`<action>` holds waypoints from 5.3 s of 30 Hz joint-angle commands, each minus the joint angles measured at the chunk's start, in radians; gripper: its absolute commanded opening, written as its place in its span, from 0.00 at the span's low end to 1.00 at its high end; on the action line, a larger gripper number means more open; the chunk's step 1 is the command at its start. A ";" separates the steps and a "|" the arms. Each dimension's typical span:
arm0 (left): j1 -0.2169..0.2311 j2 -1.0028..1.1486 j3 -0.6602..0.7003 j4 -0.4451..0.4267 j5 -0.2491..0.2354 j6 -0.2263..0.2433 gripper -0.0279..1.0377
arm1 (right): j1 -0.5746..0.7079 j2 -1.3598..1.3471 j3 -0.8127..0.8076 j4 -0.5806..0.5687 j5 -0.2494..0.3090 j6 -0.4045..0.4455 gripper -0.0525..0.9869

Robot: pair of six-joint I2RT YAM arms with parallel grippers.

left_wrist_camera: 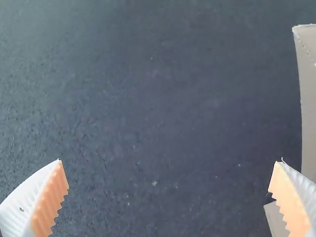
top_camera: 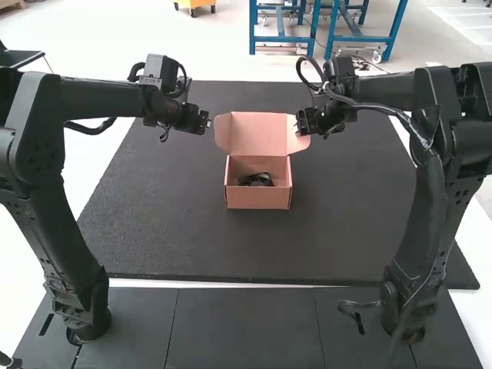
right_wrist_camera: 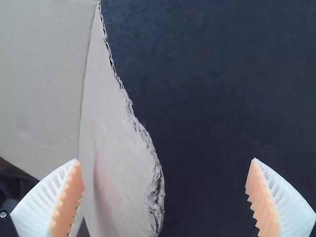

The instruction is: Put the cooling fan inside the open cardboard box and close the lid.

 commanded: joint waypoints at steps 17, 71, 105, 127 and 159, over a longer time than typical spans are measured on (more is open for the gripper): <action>-0.052 0.016 0.032 0.005 0.071 -0.015 0.93 | -0.017 0.018 0.086 -0.031 -0.046 0.030 0.56; -0.087 0.005 0.042 -0.005 0.073 -0.035 0.93 | 0.048 -0.002 0.175 -0.183 -0.106 0.039 0.03; -0.090 -0.055 0.036 -0.062 0.079 -0.047 0.93 | 0.149 -0.004 0.185 -0.333 -0.150 0.051 0.03; -0.090 -0.154 -0.068 -0.100 -0.004 -0.089 0.93 | 0.158 -0.036 0.187 -0.434 -0.149 0.053 0.03; -0.062 -0.163 -0.134 -0.036 -0.101 -0.093 0.92 | 0.150 -0.059 0.182 -0.451 -0.152 0.047 0.03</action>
